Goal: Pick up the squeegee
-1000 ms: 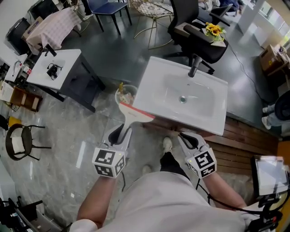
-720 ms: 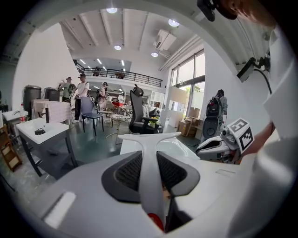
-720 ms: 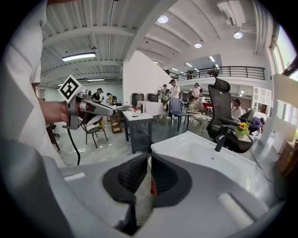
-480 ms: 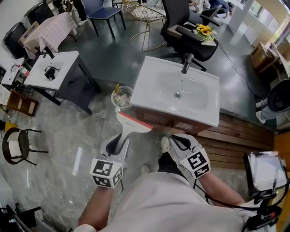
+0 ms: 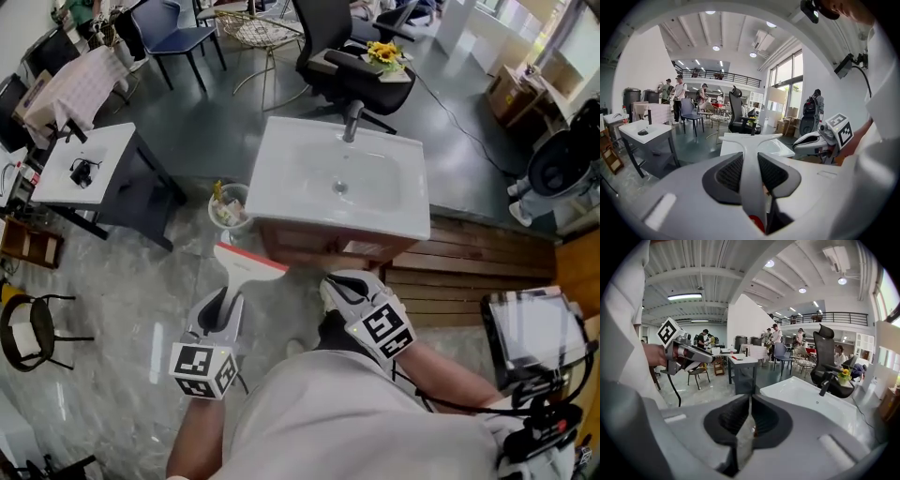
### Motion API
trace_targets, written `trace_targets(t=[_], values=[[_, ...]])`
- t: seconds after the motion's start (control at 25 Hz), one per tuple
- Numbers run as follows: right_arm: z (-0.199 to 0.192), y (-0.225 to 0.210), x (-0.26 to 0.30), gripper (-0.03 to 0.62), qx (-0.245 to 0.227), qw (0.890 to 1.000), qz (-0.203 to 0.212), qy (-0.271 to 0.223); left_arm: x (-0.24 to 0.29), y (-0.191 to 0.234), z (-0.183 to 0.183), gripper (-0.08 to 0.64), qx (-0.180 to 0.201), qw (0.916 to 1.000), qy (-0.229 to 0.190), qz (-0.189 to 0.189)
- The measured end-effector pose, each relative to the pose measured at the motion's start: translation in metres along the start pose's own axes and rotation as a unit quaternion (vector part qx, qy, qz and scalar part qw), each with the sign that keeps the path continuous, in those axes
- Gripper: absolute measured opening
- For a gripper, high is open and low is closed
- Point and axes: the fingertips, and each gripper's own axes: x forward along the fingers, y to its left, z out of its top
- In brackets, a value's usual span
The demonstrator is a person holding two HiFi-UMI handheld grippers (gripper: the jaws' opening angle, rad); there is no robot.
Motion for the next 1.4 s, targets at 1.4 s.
trace_targets(t=[1.4], values=[[-0.011, -0.007, -0.011, 0.015, -0.006, 1.000, -0.011, 0.008, 0.010, -0.013, -0.007, 0.106, 0.007, 0.9999, 0.008, -0.007]])
